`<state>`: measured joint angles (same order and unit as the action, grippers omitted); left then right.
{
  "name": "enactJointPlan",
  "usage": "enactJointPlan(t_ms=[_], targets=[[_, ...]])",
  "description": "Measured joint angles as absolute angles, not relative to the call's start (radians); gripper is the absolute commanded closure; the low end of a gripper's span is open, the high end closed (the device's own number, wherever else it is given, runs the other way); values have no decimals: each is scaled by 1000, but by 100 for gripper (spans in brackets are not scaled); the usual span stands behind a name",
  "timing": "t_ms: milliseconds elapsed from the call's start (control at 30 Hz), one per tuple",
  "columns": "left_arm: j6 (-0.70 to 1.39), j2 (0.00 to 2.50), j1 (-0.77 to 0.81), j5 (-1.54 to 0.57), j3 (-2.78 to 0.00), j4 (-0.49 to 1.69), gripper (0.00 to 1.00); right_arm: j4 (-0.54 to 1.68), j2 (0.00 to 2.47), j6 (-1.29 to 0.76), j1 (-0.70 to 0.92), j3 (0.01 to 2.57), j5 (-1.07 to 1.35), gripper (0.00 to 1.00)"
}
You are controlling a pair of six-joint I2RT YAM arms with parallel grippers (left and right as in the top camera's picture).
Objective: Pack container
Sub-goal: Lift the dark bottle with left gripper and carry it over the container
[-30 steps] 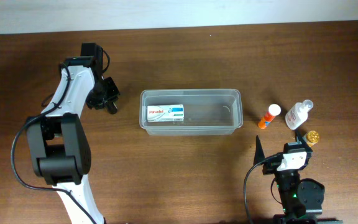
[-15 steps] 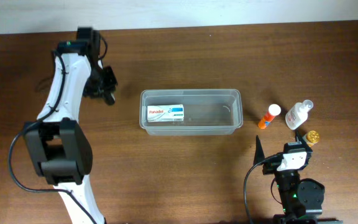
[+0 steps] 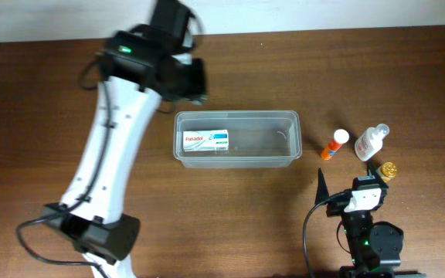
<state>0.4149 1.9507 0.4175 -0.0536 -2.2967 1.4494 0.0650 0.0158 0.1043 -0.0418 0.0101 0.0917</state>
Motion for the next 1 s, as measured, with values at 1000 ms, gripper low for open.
enactJointPlan(t_ms=[1000], targets=[[621,2243,756,68,-2296,1358,76,65,16,105,-42,10,92,2]])
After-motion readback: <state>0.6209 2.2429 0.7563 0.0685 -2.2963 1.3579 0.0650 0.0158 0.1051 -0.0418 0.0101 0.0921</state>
